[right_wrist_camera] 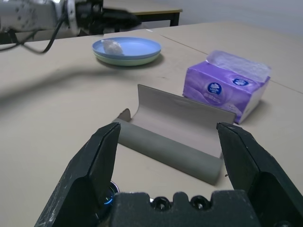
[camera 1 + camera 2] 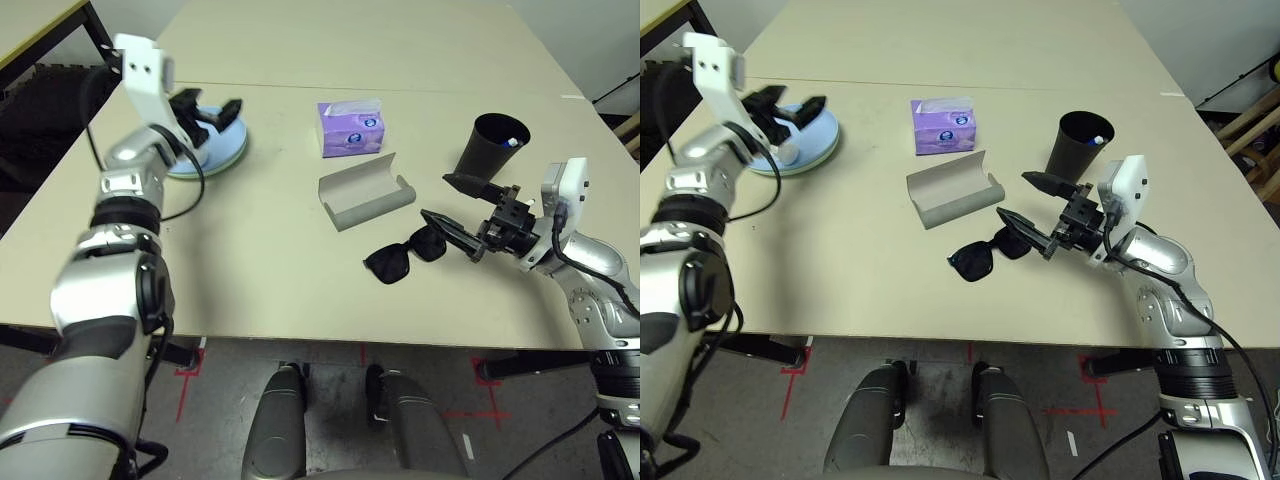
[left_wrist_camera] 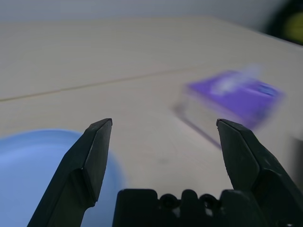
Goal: Organize and tidy the items on the table.
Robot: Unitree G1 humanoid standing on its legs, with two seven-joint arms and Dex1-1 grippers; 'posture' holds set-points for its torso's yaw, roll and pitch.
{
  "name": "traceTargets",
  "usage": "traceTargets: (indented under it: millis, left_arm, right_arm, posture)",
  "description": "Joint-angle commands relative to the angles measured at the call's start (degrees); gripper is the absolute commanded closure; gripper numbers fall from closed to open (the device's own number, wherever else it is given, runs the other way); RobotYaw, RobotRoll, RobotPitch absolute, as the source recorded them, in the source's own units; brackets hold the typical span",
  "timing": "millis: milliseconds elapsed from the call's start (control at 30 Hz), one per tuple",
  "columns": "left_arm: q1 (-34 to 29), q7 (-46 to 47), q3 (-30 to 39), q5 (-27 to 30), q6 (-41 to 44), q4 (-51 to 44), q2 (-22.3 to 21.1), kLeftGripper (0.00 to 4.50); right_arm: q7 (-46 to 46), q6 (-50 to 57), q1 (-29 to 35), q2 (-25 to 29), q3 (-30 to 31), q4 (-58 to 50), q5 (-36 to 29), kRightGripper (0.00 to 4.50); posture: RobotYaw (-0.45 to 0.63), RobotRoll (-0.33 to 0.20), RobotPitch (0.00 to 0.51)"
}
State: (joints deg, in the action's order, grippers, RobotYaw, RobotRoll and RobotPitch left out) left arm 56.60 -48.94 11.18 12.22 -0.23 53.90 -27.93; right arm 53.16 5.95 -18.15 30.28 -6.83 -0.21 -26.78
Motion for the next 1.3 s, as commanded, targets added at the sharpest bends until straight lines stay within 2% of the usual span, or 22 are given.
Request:
traceTargets:
  millis: [33,233,433,633,800,1067,1300]
  left_arm:
    - [-4.9,-5.3,-1.5,3.0,5.2,-10.4,0.6,0.01]
    - [-11.6,-10.5,-3.5,4.8,7.7,-19.5,0.7,0.01]
    - [-12.9,-20.2,-4.9,6.4,8.6,-21.8,-3.0,0.01]
    - [-13.6,-29.6,-7.3,5.1,1.9,-19.1,-6.0,0.01]
    - [-13.1,-34.2,-8.7,4.9,-2.1,-16.7,-5.7,0.01]
    - [-8.8,-39.4,-10.7,3.4,-8.3,-7.8,-4.7,0.01]
    - [-9.0,-41.5,-10.9,3.1,-12.6,-6.8,-3.7,0.01]
  right_arm:
    - [0.1,-0.3,0.1,0.5,-0.5,0.4,0.3,0.00]
    - [0.1,0.1,0.3,0.8,-0.5,-0.1,0.2,0.00]
    - [0.1,0.5,0.3,1.1,-0.6,-0.6,0.0,0.00]
    - [0.1,0.7,0.0,1.2,-0.6,-0.9,-0.1,0.00]
    - [0.2,1.1,-0.4,1.4,-0.6,-1.1,-0.3,0.00]
    - [0.8,3.2,-0.4,2.7,-0.9,-3.1,-1.1,0.00]
    - [-1.4,8.5,-1.7,4.8,-0.3,-6.1,-0.9,0.00]
  posture:
    - [0.12,0.000,0.176]
    - [0.12,0.000,0.179]
    - [0.12,0.000,0.183]
    - [0.11,0.000,0.187]
    - [0.11,0.000,0.199]
    - [0.10,0.000,0.230]
    - [0.10,0.000,0.255]
